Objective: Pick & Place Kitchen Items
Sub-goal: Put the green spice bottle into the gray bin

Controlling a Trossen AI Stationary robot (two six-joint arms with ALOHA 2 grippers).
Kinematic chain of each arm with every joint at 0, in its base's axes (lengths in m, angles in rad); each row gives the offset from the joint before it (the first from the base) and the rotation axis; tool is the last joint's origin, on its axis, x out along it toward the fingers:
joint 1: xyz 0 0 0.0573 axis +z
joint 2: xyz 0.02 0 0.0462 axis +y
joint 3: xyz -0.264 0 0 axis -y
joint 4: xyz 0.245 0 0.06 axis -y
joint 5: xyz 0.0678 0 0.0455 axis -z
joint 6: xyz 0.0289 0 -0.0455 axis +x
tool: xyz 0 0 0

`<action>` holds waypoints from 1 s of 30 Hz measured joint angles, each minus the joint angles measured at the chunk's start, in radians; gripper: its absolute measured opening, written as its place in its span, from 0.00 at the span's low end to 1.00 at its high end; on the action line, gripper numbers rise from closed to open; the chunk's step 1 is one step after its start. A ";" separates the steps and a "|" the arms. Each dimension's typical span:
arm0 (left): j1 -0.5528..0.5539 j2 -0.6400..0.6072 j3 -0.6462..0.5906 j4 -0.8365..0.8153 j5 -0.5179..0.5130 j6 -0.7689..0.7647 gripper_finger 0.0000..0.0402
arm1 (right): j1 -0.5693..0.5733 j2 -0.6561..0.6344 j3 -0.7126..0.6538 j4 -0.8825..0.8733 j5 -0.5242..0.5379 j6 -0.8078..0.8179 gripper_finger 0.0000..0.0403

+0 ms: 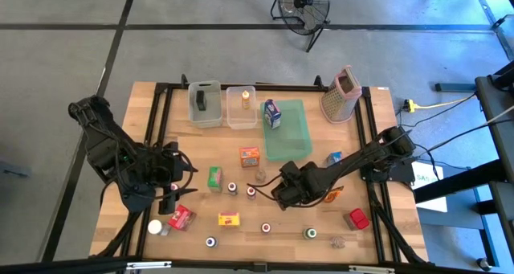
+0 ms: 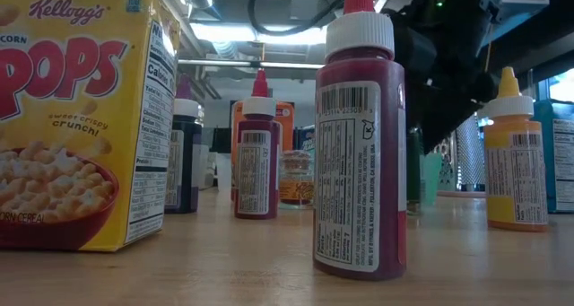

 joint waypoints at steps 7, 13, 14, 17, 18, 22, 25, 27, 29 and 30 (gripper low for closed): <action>0.001 0.000 0.000 0.000 -0.007 0.012 0.61 | 0.000 0.000 0.000 -0.001 -0.013 0.000 0.70; 0.001 0.000 0.000 0.000 -0.008 0.024 0.61 | 0.000 0.000 0.000 -0.002 -0.031 -0.024 0.70; 0.001 0.000 0.000 0.000 -0.008 0.025 0.61 | 0.000 0.003 0.000 -0.002 -0.031 -0.026 0.69; 0.001 0.000 0.000 0.000 -0.008 0.026 0.61 | -0.002 0.008 0.000 -0.002 -0.029 -0.031 0.67; 0.001 0.000 0.000 0.000 -0.009 0.027 0.61 | -0.002 0.007 0.000 0.001 -0.026 -0.037 0.66; 0.001 0.000 0.000 0.000 -0.011 0.038 0.61 | -0.004 0.007 0.000 0.004 -0.001 -0.053 0.63; 0.009 0.000 0.000 0.001 -0.011 0.037 0.61 | -0.007 0.007 0.000 0.005 0.001 -0.072 0.63; 0.014 0.000 0.000 0.001 -0.011 0.037 0.61 | -0.007 0.007 0.000 0.010 0.004 -0.080 0.63; 0.014 0.000 0.000 0.001 -0.012 0.037 0.61 | -0.009 0.007 0.000 0.009 0.004 -0.091 0.63; 0.014 0.000 0.000 0.001 -0.012 0.037 0.61 | -0.011 0.007 0.000 0.010 0.004 -0.095 0.62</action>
